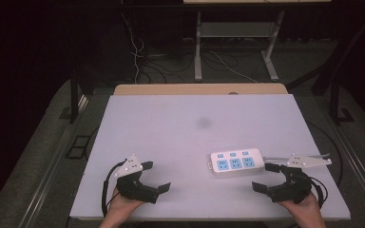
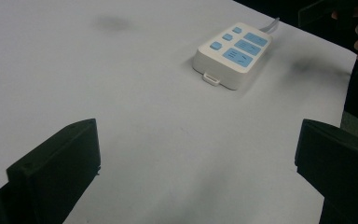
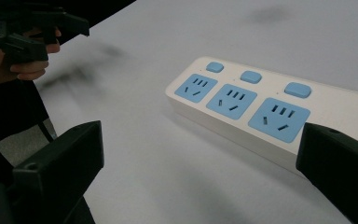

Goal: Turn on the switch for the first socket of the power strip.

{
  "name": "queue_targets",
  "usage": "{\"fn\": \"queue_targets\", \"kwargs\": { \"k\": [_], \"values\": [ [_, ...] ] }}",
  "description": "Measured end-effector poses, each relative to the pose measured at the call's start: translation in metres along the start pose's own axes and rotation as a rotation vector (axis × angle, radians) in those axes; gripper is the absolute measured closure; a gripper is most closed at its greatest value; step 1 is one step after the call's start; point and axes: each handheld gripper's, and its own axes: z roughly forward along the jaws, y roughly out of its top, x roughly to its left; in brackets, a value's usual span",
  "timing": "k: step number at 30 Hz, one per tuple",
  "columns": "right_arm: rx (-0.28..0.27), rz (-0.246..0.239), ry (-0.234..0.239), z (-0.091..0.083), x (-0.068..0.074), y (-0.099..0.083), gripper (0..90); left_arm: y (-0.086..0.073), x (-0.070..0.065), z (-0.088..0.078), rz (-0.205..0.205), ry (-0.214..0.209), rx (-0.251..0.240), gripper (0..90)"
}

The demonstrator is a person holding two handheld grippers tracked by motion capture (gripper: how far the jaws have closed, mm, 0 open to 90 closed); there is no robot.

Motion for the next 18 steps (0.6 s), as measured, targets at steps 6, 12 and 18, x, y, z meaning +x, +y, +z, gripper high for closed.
{"fn": "queue_targets", "kwargs": {
  "k": [6, 12, 18],
  "values": [
    [-0.001, 0.003, 0.001, -0.0011, -0.0001, -0.0003, 0.3, 0.0, 0.0005, -0.0002, -0.003, -0.003, -0.002, 0.0],
    [0.002, 0.0, 0.003, -0.0018, 0.0006, -0.0006, 0.3, -0.0001, 0.0004, 0.0001, -0.004, -0.006, -0.002, 0.0],
    [0.008, -0.002, 0.002, -0.0016, 0.0006, -0.001, 0.3, -0.0003, 0.0005, 0.0002, -0.004, -0.008, 0.001, 0.0]
  ]
}}
